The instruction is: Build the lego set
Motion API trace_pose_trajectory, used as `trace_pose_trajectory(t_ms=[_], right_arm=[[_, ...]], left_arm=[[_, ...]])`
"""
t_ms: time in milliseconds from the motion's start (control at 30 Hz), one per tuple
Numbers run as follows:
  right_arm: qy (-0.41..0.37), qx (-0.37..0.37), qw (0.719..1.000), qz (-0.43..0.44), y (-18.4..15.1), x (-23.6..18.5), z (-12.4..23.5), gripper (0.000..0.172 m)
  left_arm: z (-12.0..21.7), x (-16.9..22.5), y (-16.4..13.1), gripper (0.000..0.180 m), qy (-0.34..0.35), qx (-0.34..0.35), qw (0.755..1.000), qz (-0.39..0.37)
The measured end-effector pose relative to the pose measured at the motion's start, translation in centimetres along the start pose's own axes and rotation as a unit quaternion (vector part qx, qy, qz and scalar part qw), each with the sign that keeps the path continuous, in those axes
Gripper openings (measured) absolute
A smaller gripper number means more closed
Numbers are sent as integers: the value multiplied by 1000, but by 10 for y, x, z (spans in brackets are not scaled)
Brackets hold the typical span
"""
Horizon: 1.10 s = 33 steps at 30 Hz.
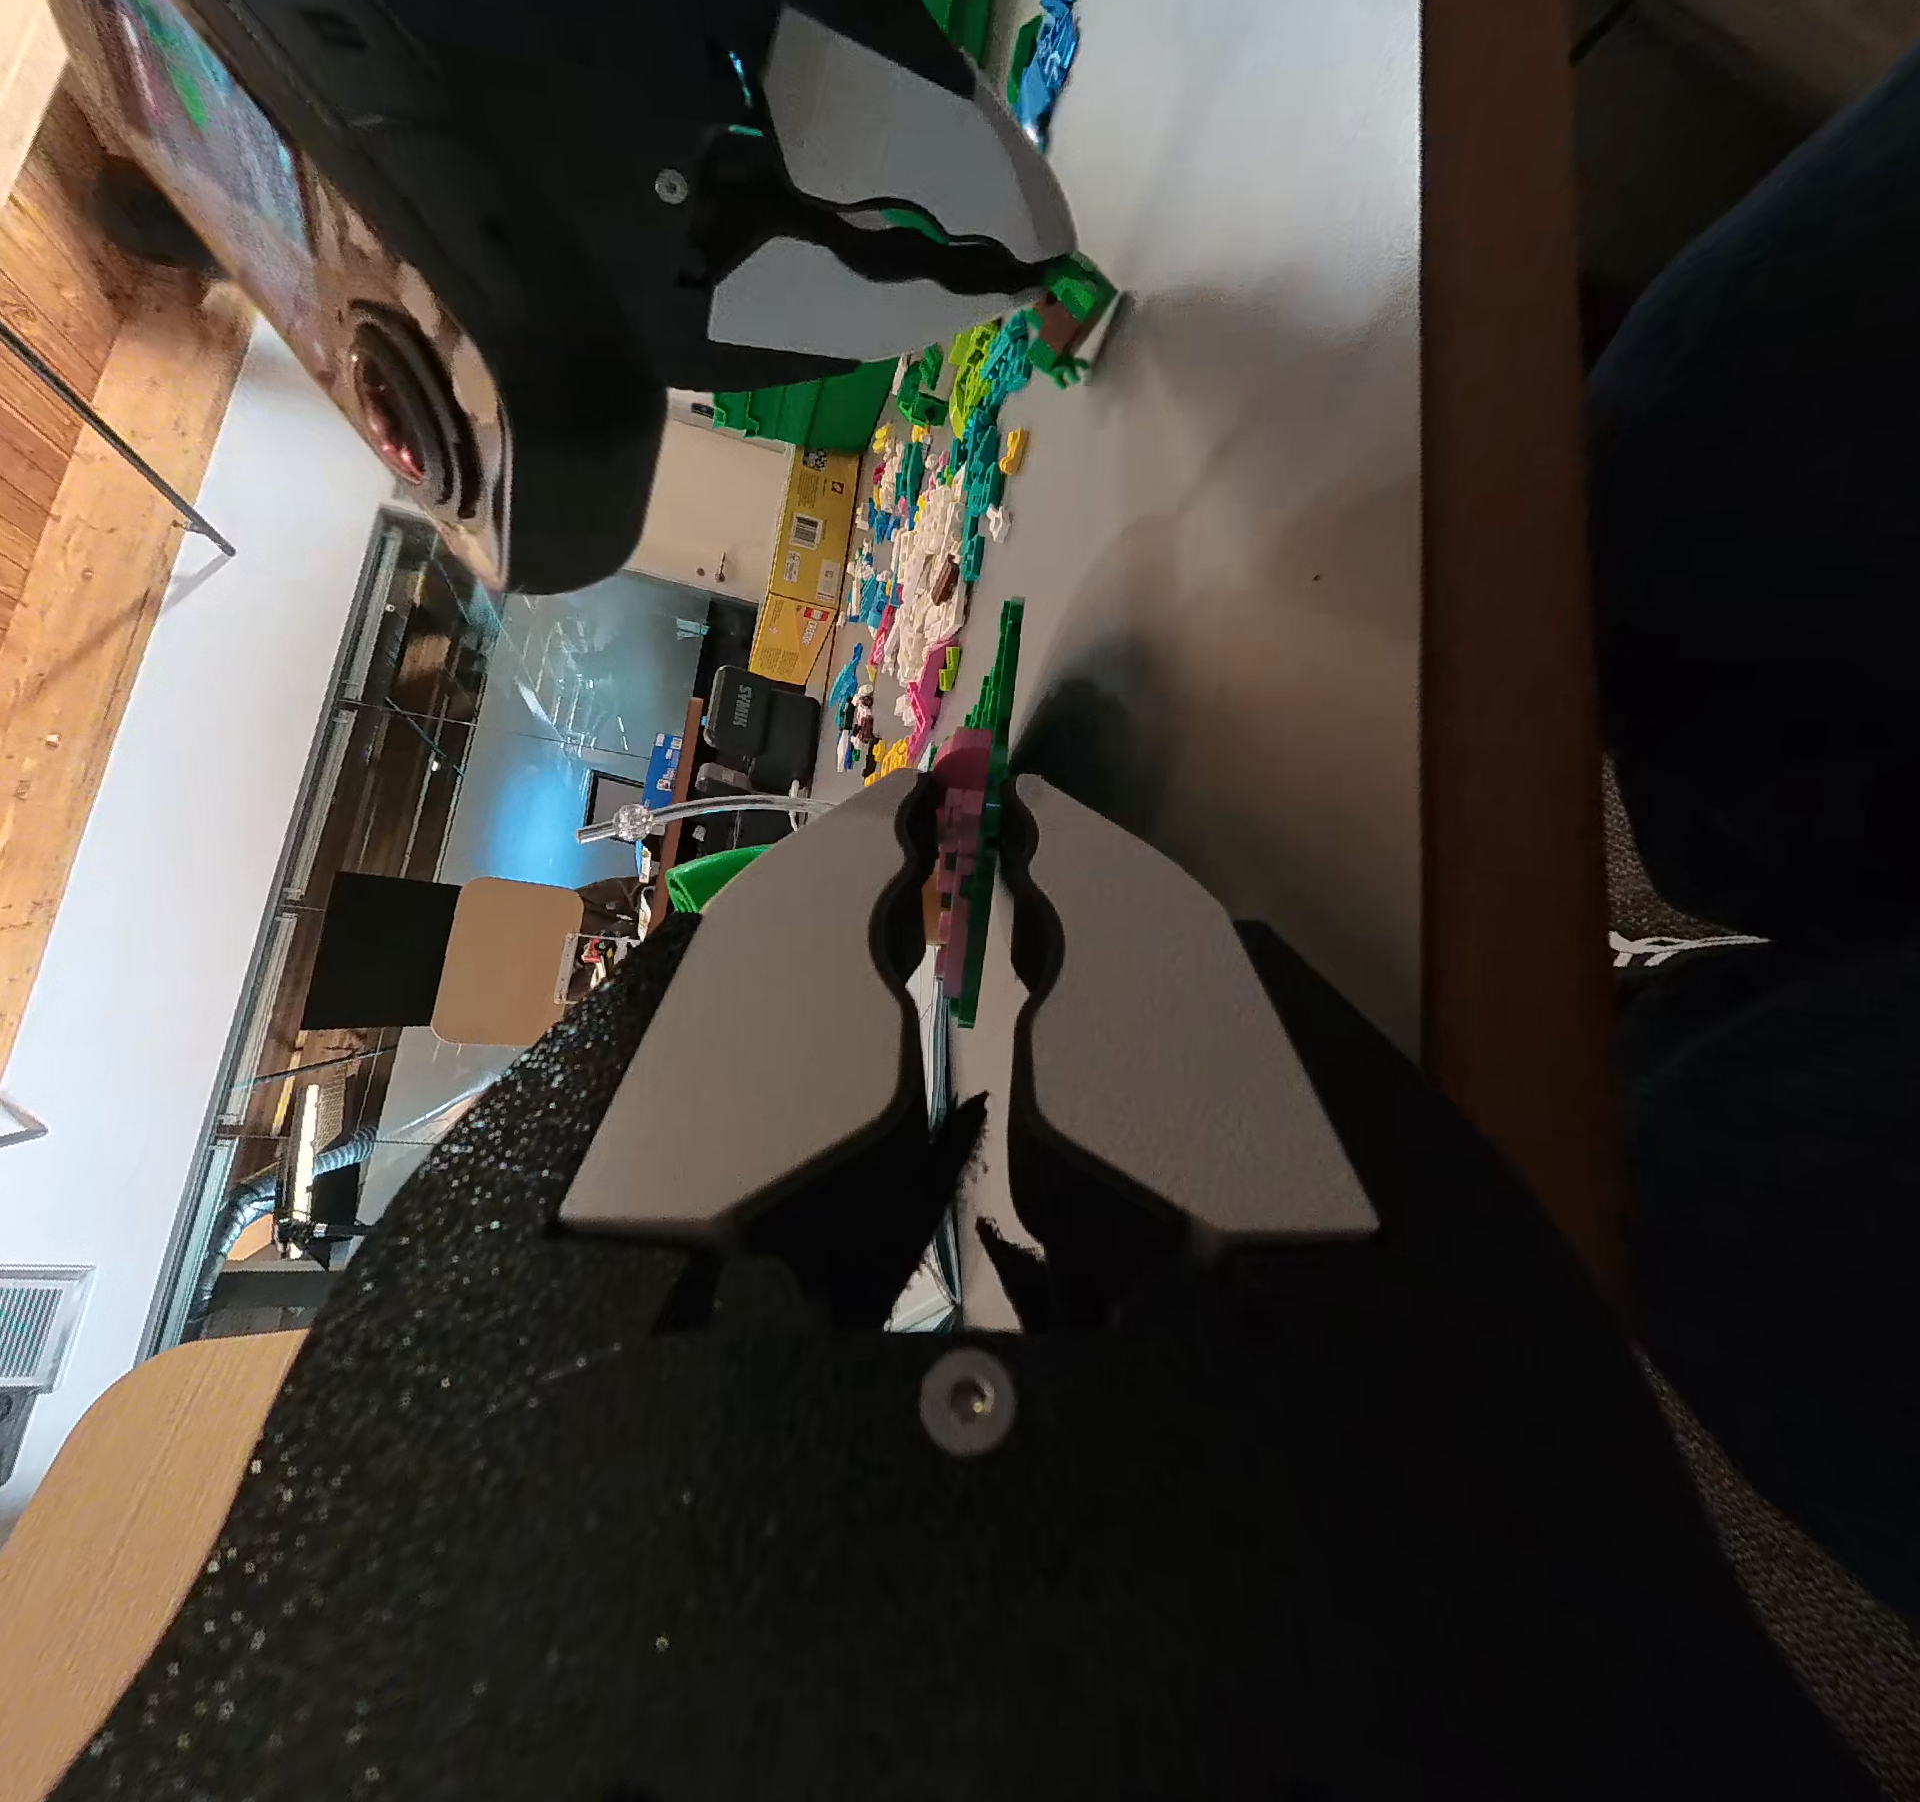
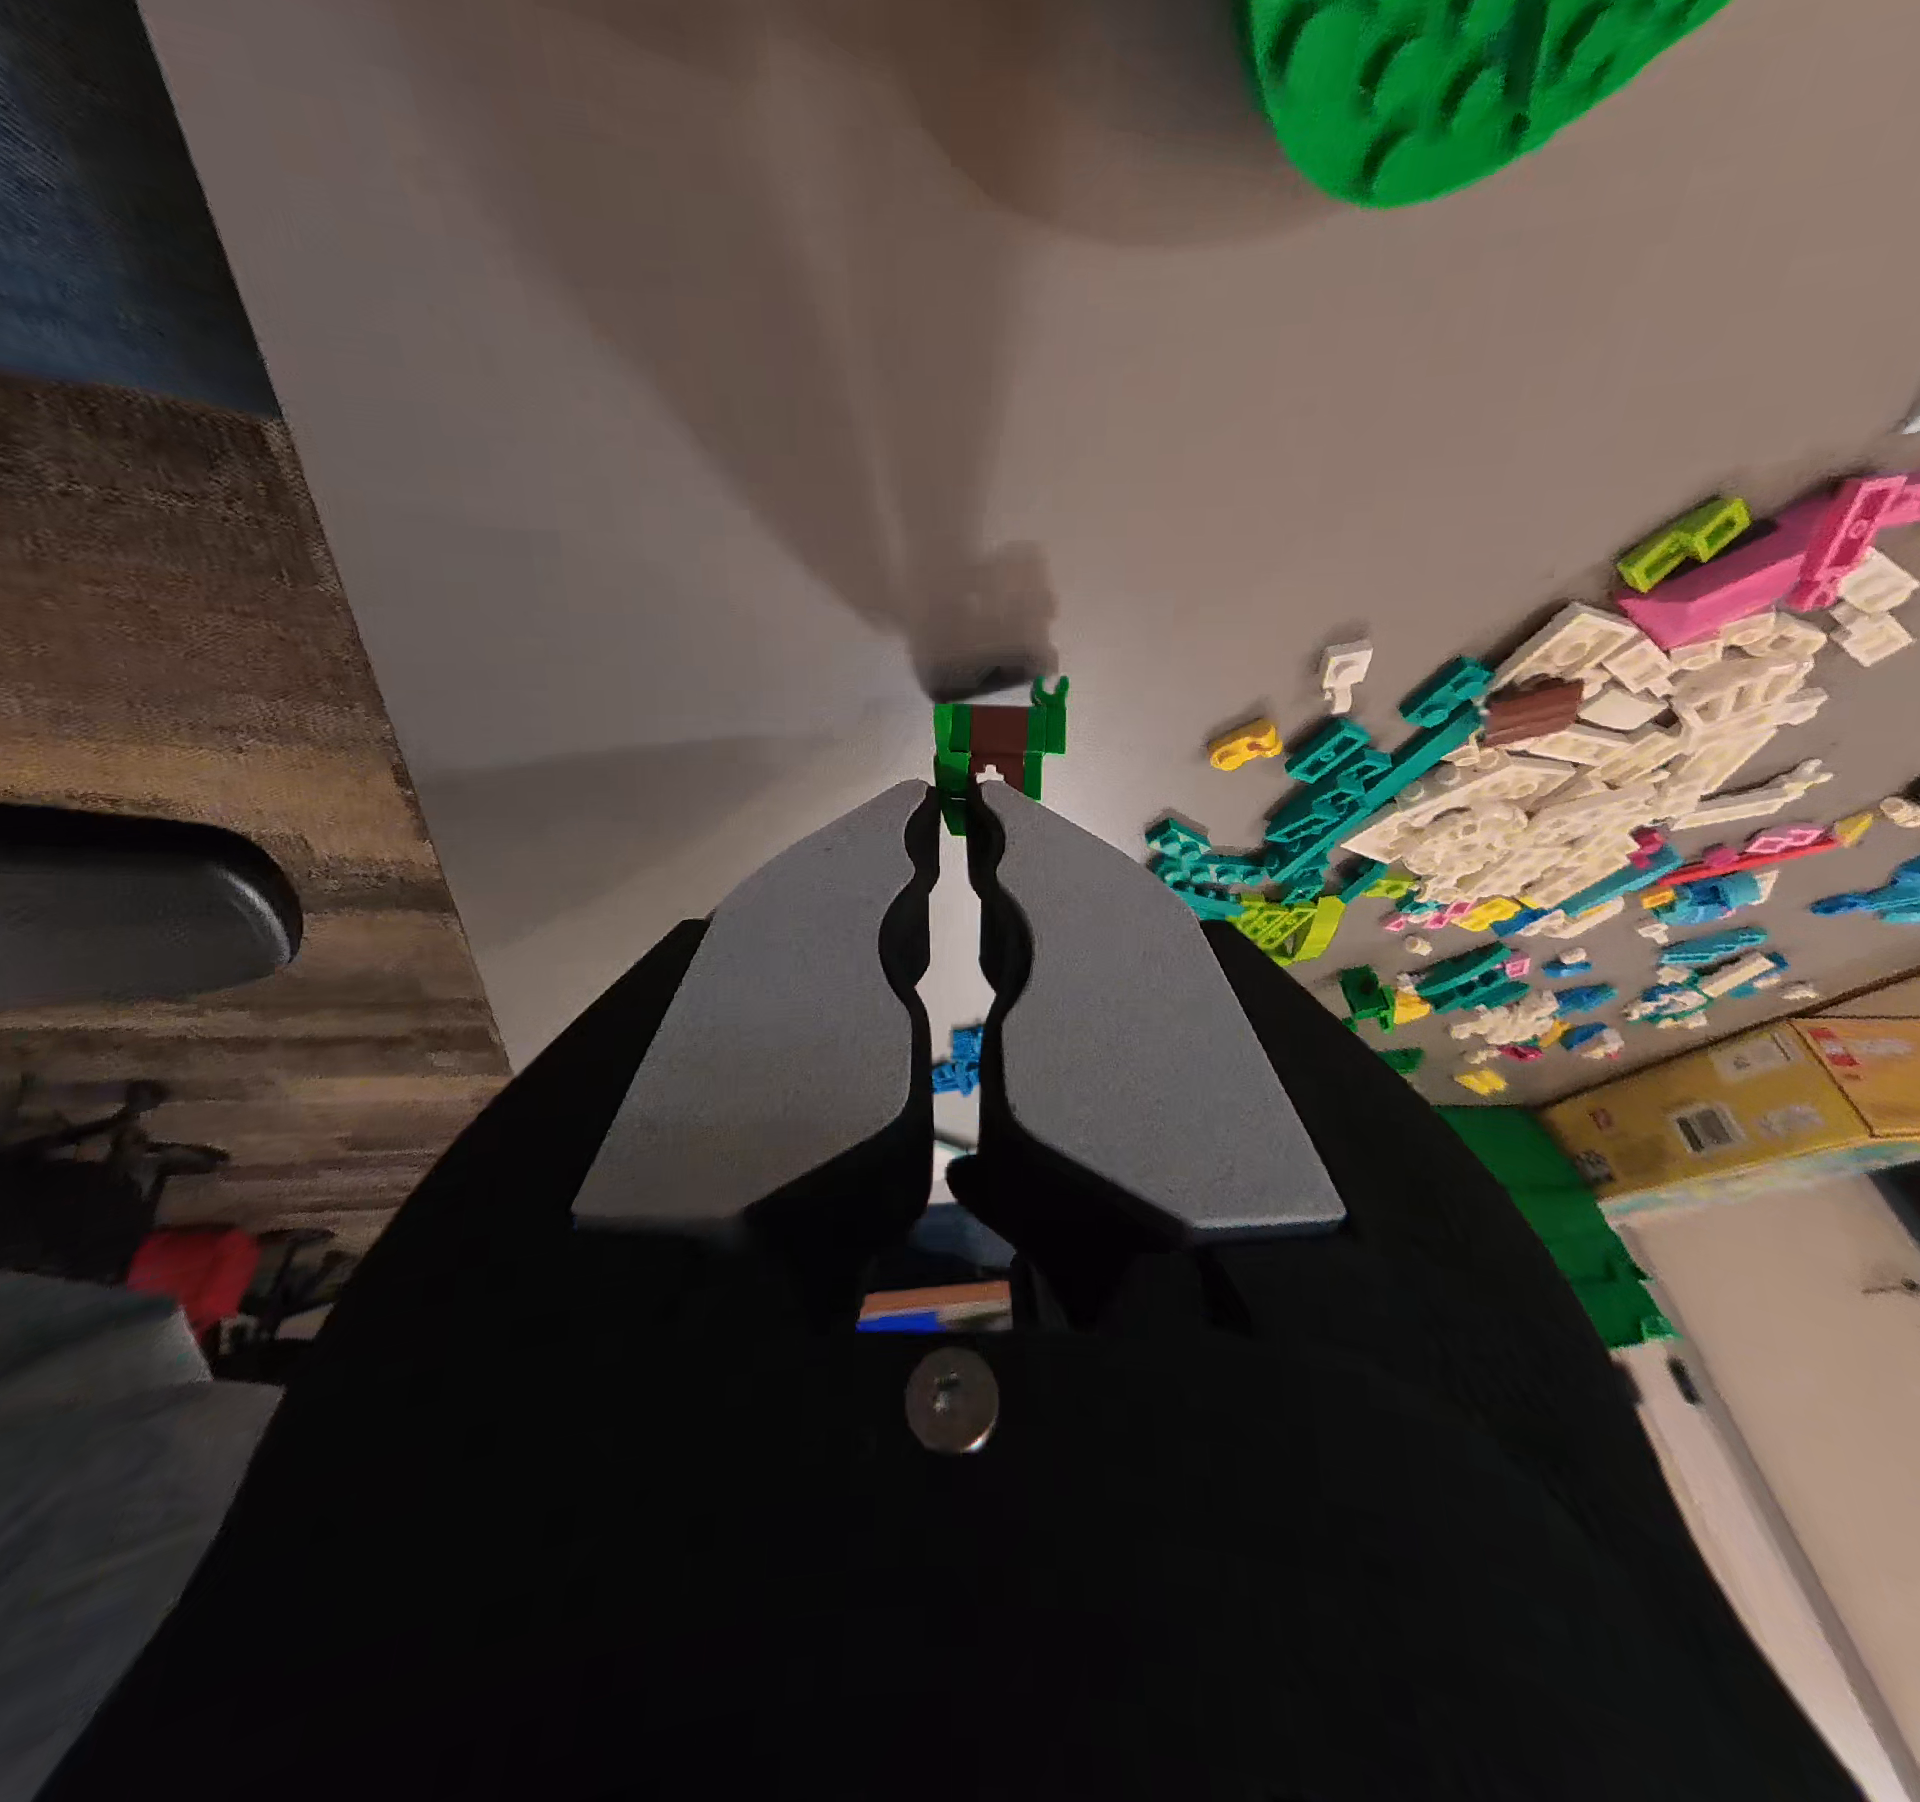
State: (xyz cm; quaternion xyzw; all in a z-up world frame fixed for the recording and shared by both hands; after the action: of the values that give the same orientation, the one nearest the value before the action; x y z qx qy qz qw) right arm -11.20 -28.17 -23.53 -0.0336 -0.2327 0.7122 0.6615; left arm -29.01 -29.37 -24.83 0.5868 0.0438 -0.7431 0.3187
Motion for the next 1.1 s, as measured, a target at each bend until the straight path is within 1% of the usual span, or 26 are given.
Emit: trace_pose_trajectory(t_ms=[33,100,200,233,300,333,367,433,467,533,600,667,800,967,1100], right_arm=[[-3,2,1000,-1,1,0,0,2],[-13,24,1000,-13,3,1,1,5],[-6,91,995,-46,1,-1,9,18],[-4,118,991,-69,-2,0,12,19],[3,176,974,-146,-11,5,14,17],[9,204,959,-196,-17,8,12,17],[30,234,940,-248,-22,11,9,16],[95,283,889,-348,-29,12,1,13],[123,294,862,-395,-32,13,-4,14],[143,307,816,-469,-35,14,-9,14],[136,312,796,-501,-33,12,-8,15],[124,317,789,-511,-27,7,-5,15],[94,302,794,-519,-20,1,-5,18],[92,281,798,-524,-19,3,-15,17],[101,280,799,-522,-16,5,-17,8]], left_arm=[[0,0,0,11,0,0,1000,0],[0,0,0,11,0,0,1000,0],[0,0,0,11,0,0,1000,-1],[0,0,0,11,0,0,1000,-1],[0,0,0,11,1,-1,1000,-2],[0,0,0,11,1,-1,1000,-2],[0,0,0,11,0,-1,1000,-2],[0,0,0,11,1,-1,1000,-3],[0,0,0,11,1,-2,1000,-3],[0,0,0,11,1,-2,1000,-4],[0,1,0,11,1,-3,1000,-6],[-1,1,0,11,2,-5,1000,-7],[-1,0,0,11,5,-6,1000,-9],[-1,0,0,11,5,-6,1000,-9],[-1,0,0,11,5,-5,1000,-9]])
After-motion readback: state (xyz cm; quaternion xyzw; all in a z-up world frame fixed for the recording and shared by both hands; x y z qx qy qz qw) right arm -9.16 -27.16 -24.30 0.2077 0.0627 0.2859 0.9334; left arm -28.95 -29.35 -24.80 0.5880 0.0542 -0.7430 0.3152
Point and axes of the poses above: each gripper's, where its closed fingertips meet, z back along the fingers, y out of its top, x = y × z across the jaws, the point moved 5 cm from there along z, back along the fingers, and after that the axes turned 9 degrees about -y, right-handed, at the moved point
